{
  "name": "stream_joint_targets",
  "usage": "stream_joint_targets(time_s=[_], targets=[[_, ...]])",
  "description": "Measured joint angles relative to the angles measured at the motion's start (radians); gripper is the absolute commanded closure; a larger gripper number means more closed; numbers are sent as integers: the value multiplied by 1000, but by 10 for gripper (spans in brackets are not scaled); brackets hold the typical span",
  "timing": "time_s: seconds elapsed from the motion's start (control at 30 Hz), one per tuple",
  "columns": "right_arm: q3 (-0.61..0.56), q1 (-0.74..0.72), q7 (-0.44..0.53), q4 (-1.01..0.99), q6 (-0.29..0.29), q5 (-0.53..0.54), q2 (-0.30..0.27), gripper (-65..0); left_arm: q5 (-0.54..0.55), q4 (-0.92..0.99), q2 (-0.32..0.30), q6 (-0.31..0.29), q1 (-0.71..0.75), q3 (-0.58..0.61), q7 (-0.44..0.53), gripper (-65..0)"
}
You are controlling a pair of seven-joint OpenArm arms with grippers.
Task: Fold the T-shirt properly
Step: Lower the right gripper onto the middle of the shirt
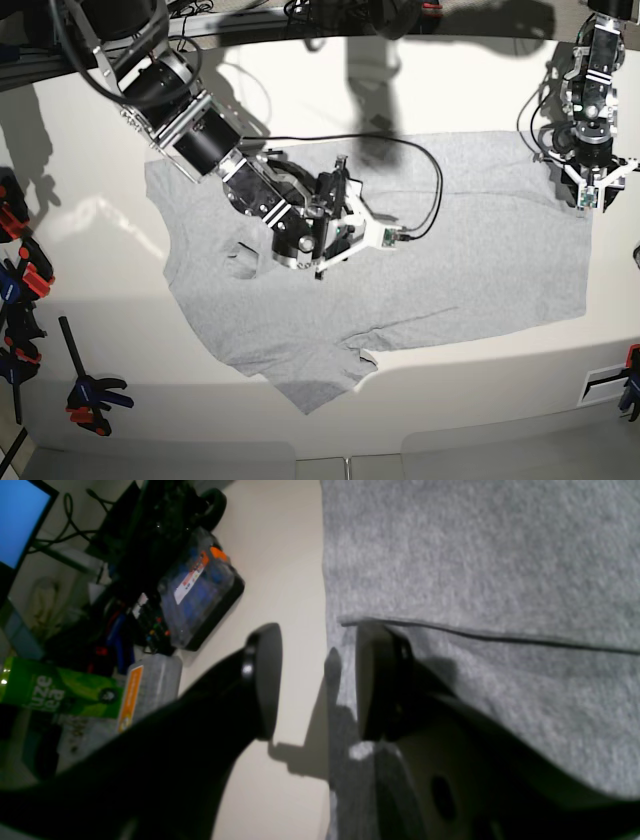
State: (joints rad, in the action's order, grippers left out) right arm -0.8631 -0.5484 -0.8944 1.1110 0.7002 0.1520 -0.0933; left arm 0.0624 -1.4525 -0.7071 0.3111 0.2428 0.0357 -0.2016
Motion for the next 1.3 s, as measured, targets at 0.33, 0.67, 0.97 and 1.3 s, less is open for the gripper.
stream_joint_targets(time_s=[0.33,0.67,0.97,1.3], targets=[[0,-53,82,-14,0,-97,1,-290,1,0,0,0,0,0,-1,-224],[-1,-66,143,-18,-306,-208,3,-290,1,0,0,0,0,0,-1,-224],[0,-69,59,-18,-220,-253,2,-290,1,0,0,0,0,0,-2,-224],[-1,-66,-22,111,-127,-134,-116,-290,2,0,1,0,0,0,0,-224]])
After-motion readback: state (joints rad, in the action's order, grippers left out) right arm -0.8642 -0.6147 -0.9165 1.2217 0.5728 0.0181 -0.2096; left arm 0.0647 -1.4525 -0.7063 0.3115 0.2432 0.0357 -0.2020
